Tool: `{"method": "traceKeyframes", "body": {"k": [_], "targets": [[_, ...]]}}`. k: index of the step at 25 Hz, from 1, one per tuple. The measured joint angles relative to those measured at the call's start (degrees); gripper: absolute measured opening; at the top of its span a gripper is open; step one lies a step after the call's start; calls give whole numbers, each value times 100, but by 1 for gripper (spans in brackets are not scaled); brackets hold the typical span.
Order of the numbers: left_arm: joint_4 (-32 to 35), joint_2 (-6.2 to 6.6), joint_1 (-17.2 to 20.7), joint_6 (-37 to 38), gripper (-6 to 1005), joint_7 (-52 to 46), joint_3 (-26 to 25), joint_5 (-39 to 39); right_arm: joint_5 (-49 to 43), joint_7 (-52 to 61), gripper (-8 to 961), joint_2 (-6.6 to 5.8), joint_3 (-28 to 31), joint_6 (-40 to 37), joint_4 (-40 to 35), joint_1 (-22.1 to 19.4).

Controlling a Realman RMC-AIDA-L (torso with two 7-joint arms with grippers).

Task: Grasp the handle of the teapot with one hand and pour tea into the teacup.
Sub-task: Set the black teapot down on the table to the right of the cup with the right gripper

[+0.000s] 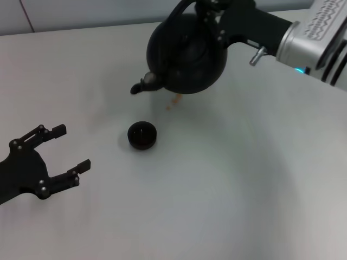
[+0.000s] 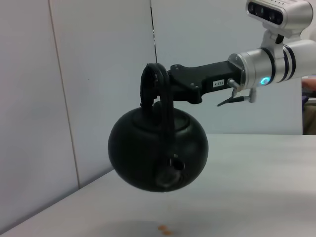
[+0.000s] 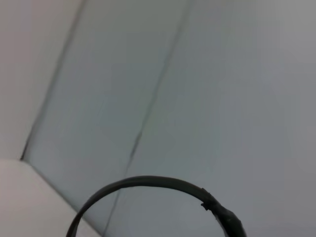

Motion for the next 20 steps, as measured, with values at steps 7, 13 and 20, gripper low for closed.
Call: {"method": "traceKeyframes", "body": {"k": [7, 13, 20], "targets": [[0, 0, -26, 1, 866, 0, 0, 1, 57, 528, 70, -15, 73, 13, 101, -145], [0, 0, -26, 29, 866, 0, 0, 1, 62, 1107, 69, -37, 80, 48, 266, -147], [-8, 0, -23, 42, 866, 0, 0, 1, 19, 1550, 70, -46, 20, 438, 369, -134]]}}
